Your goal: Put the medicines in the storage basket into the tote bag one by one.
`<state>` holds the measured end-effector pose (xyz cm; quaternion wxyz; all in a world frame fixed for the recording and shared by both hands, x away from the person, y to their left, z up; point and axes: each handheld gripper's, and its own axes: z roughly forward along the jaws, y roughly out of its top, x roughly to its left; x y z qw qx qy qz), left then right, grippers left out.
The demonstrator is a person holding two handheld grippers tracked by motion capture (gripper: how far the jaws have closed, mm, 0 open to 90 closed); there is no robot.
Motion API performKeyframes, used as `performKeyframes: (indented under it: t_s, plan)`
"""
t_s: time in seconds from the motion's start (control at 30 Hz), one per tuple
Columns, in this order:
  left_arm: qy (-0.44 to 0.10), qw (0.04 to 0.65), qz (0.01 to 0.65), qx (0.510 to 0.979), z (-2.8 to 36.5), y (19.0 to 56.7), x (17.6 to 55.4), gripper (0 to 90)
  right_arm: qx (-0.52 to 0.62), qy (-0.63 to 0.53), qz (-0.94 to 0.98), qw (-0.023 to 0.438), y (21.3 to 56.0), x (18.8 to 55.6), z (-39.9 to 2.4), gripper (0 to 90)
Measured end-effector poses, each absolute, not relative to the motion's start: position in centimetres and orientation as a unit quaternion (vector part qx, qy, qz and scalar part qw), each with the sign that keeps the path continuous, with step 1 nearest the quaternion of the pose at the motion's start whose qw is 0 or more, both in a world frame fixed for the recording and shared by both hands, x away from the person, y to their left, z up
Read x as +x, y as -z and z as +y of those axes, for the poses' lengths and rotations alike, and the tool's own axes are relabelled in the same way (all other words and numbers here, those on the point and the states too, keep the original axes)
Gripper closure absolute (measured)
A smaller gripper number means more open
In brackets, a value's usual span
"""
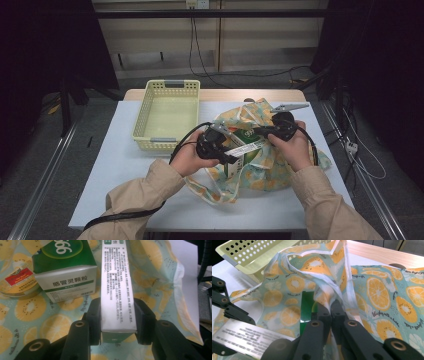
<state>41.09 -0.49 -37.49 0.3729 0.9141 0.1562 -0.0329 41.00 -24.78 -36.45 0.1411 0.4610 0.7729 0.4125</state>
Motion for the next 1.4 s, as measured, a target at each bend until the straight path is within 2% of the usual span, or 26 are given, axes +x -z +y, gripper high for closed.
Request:
performKeyframes:
  t_s: [0.03, 0.07, 0.37, 0.4, 0.5, 0.53, 0.57, 0.63, 0.7, 1.03, 1.07, 1.1, 1.23, 1.27, 1.4]
  plan:
    - [0.021, 0.364, 0.164, 0.917, -0.7, 37.4, 41.0, 63.2, 0.46, -0.413, 0.773, 0.142, 36.4, 41.0, -24.8, 89.3]
    - [0.034, 0.373, 0.157, 0.914, -0.7, 37.6, 41.1, 63.2, 0.46, -0.413, 0.773, 0.142, 36.4, 41.0, -24.8, 89.3]
    - [0.028, 0.356, 0.164, 0.92, 0.5, 37.5, 41.2, 63.2, 0.462, -0.416, 0.77, 0.145, 36.1, 40.8, -25.3, 89.3]
    - [0.011, 0.344, 0.172, 0.923, 0.6, 37.4, 41.1, 63.2, 0.463, -0.416, 0.769, 0.144, 36.0, 40.7, -25.3, 89.3]
    - [0.024, 0.359, 0.175, 0.916, 0.8, 37.4, 41.3, 63.2, 0.462, -0.416, 0.77, 0.145, 35.9, 40.8, -25.2, 89.3]
    - [0.009, 0.347, 0.178, 0.921, 0.7, 37.2, 41.2, 63.2, 0.461, -0.416, 0.77, 0.145, 35.8, 40.8, -25.1, 89.3]
    - [0.024, 0.361, 0.174, 0.916, 0.6, 37.4, 41.3, 63.2, 0.46, -0.417, 0.77, 0.146, 35.7, 40.8, -25.0, 89.3]
    - [0.008, 0.351, 0.179, 0.919, 0.1, 37.2, 41.1, 63.2, 0.458, -0.417, 0.772, 0.146, 35.5, 40.8, -24.8, 89.3]
    - [0.027, 0.369, 0.173, 0.913, -0.4, 37.4, 41.3, 63.2, 0.454, -0.418, 0.773, 0.147, 35.3, 40.8, -24.6, 89.4]
    - [0.012, 0.389, 0.185, 0.903, -3.3, 37.8, 42.1, 63.2, 0.454, -0.418, 0.772, 0.149, 34.9, 40.9, -24.5, 89.3]
    - [-0.005, 0.376, 0.192, 0.907, -3.5, 37.8, 42.1, 63.2, 0.454, -0.419, 0.773, 0.148, 34.9, 40.9, -24.4, 89.4]
    - [0.011, 0.389, 0.189, 0.902, -3.7, 38.1, 42.3, 63.2, 0.453, -0.418, 0.773, 0.147, 34.9, 40.9, -24.4, 89.3]
    - [0.01, 0.395, 0.188, 0.899, -4.3, 38.6, 42.6, 63.1, 0.453, -0.42, 0.773, 0.146, 35.0, 40.9, -24.3, 89.3]
    - [-0.005, 0.385, 0.194, 0.902, -4.4, 38.6, 42.6, 63.1, 0.453, -0.42, 0.773, 0.145, 35.0, 40.9, -24.4, 89.3]
    - [0.007, 0.402, 0.194, 0.895, -5.0, 38.9, 43.0, 63.0, 0.453, -0.419, 0.774, 0.145, 35.2, 41.0, -24.3, 89.3]
